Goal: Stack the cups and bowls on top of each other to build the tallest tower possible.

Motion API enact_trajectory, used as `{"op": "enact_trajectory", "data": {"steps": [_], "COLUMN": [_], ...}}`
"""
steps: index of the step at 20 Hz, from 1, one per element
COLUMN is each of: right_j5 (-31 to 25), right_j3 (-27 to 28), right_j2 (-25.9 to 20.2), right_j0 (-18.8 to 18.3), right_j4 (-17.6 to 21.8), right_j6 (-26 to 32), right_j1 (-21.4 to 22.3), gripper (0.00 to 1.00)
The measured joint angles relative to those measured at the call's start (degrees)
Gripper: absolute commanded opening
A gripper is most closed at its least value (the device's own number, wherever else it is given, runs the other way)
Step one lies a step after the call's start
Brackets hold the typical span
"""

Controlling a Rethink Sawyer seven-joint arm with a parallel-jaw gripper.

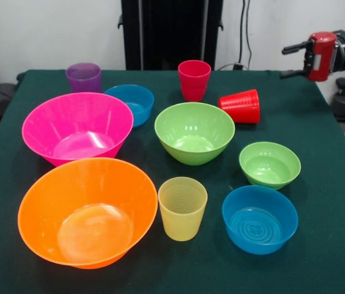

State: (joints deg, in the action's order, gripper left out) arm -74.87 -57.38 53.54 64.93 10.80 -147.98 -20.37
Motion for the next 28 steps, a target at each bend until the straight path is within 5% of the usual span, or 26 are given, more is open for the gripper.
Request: {"op": "enact_trajectory", "data": {"steps": [28], "right_j5": [4.52], "right_j3": [-0.62], "right_j2": [0.91], "right_j0": [-0.69], "right_j4": [0.62], "right_j6": [0.00], "right_j1": [-8.89], "gripper": [1.00]}}
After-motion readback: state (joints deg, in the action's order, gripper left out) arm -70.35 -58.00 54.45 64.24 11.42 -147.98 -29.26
